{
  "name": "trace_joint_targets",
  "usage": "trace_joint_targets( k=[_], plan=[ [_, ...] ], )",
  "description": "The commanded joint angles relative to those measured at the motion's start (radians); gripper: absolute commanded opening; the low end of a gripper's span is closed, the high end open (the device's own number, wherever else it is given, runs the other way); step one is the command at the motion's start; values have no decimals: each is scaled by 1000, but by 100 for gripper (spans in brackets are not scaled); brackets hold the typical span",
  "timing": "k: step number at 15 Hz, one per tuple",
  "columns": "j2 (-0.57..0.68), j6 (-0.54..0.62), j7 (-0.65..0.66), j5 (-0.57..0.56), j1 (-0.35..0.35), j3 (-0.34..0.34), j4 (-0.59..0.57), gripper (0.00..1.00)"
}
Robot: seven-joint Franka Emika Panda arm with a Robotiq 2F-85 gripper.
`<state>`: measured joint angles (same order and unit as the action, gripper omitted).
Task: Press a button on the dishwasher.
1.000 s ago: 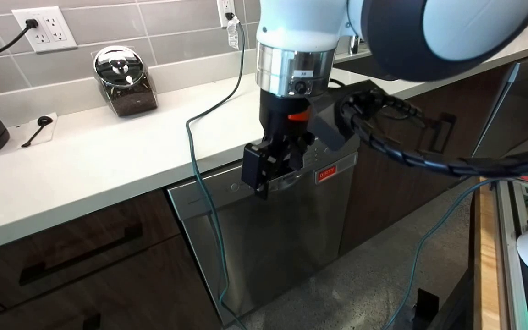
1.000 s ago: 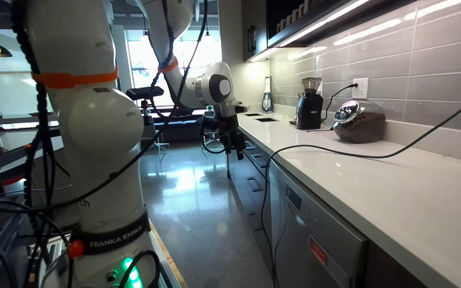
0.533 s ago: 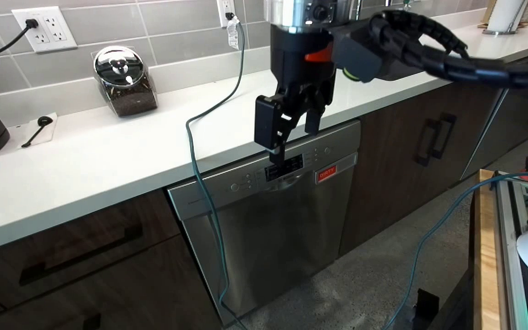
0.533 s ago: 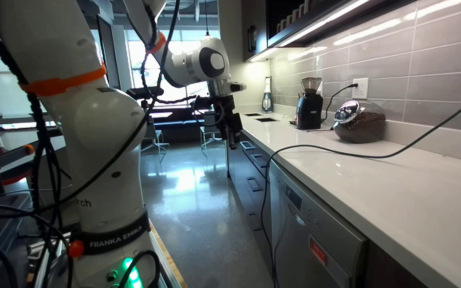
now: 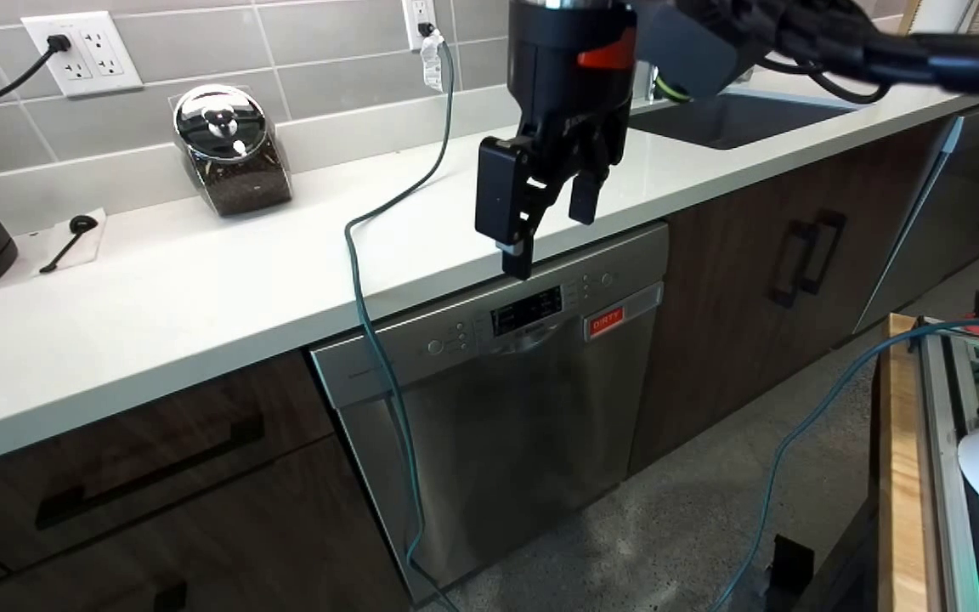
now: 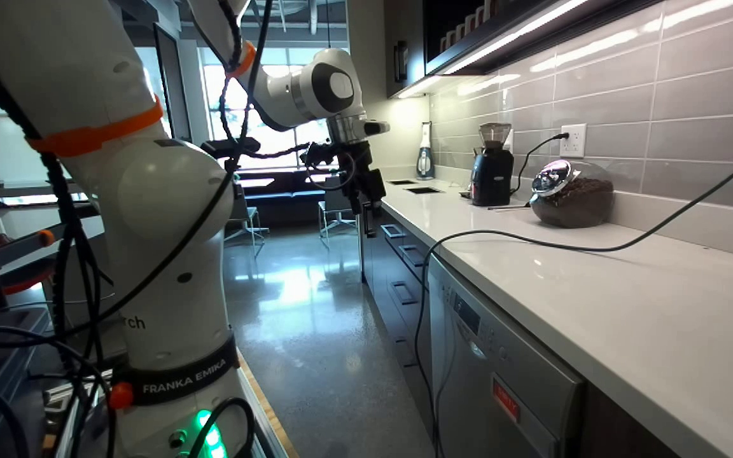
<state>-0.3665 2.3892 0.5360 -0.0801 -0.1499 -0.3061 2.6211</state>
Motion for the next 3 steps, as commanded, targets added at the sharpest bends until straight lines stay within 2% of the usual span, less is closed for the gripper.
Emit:
trace_joint_targets(
  k=[1, 3],
  plan=[
    [-1, -1, -4, 4, 6, -6, -1, 100],
    [-1, -1, -5, 4, 6, -6, -1, 100]
  ],
)
